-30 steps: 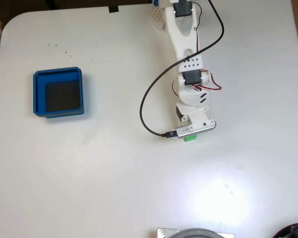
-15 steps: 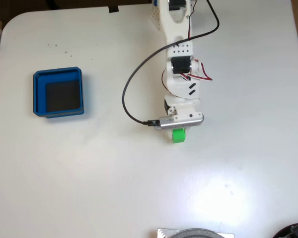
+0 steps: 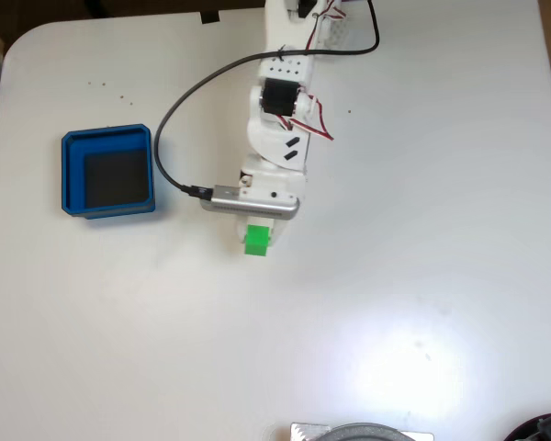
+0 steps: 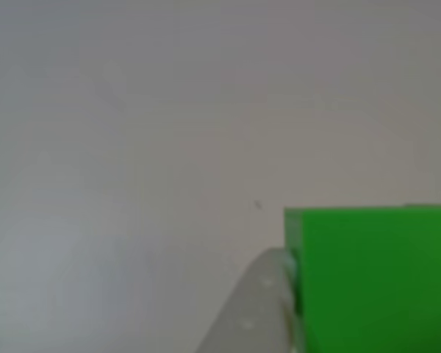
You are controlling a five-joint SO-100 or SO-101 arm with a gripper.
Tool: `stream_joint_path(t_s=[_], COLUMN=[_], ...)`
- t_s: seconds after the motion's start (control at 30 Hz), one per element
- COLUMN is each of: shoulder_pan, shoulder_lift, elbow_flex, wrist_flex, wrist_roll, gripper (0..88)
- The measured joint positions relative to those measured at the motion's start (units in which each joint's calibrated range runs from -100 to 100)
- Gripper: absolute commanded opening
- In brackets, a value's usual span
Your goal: Pick up green cube and drop it in the blue box
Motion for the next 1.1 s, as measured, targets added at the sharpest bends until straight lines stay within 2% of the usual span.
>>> stream_joint_path(t_s=[0.5, 0.87, 1.1], shoulder_pan=[13.7, 21.3, 25.6], shoulder_lift=[-2.2, -2.2, -2.2], elbow_flex=[0.0, 0.0, 0.0], wrist_flex=[0.0, 0.0, 0.0], wrist_roll=[-0.2, -9.5, -11.3], gripper=[2.3, 2.3, 2.4])
